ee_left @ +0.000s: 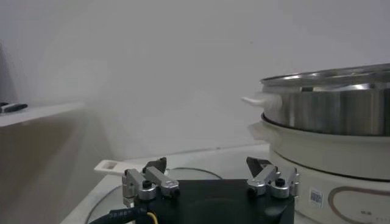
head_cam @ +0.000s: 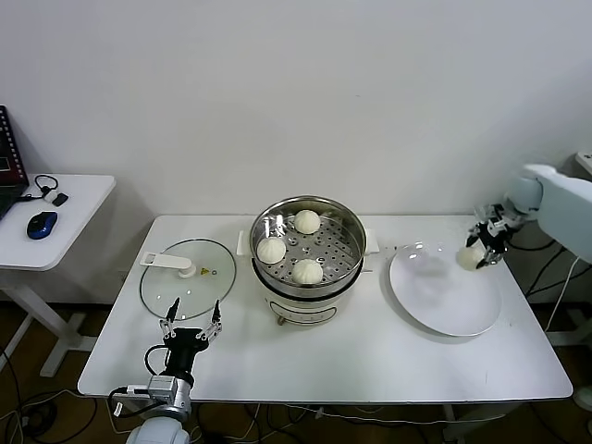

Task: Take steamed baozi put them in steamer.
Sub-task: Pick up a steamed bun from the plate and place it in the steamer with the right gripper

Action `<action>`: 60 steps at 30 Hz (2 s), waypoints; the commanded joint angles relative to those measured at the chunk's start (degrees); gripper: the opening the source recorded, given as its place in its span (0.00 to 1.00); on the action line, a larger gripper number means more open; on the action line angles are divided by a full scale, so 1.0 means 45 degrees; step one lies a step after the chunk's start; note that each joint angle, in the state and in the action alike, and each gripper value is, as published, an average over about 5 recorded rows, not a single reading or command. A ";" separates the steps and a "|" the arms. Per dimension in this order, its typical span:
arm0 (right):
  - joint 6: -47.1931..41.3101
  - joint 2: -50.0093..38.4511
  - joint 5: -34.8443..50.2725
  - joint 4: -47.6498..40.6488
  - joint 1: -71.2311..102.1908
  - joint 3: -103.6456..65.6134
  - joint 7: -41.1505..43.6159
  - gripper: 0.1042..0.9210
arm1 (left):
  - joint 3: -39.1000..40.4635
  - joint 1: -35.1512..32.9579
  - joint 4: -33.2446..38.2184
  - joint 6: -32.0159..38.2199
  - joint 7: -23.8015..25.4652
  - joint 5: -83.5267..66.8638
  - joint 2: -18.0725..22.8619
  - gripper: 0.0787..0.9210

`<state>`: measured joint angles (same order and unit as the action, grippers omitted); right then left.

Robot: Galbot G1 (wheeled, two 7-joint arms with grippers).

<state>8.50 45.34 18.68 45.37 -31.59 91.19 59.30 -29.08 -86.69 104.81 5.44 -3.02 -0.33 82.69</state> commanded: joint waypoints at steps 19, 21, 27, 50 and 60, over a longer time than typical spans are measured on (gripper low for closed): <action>-0.5408 0.2801 0.8459 0.9241 -0.6960 0.4573 -0.3868 0.66 | 0.0089 0.0122 0.0366 -0.0105 0.0060 -0.0460 -0.0345 0.88; -0.5444 0.3097 0.8451 0.8643 -0.6413 0.4225 -0.3869 0.66 | 0.0048 0.0113 0.0366 -0.0111 0.0061 -0.0484 -0.0369 0.88; -0.5442 0.3988 0.8184 0.6806 -0.4762 0.3534 -0.3717 0.66 | -0.0009 0.0105 0.0303 -0.0107 0.0058 -0.0512 -0.0374 0.88; -0.5362 0.4858 0.6869 0.4311 -0.2056 0.2597 -0.3543 0.66 | -0.0051 0.0259 -0.0013 -0.0052 0.0065 -0.0556 -0.0297 0.88; -0.5342 0.5235 0.6816 0.4070 -0.1858 0.2478 -0.3481 0.67 | -0.0080 0.0279 0.0014 -0.0057 0.0063 -0.0599 -0.0294 0.88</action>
<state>-15.40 67.67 49.84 65.42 -41.87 102.90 43.64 -29.38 -85.45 104.77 5.20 -2.72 -2.94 81.32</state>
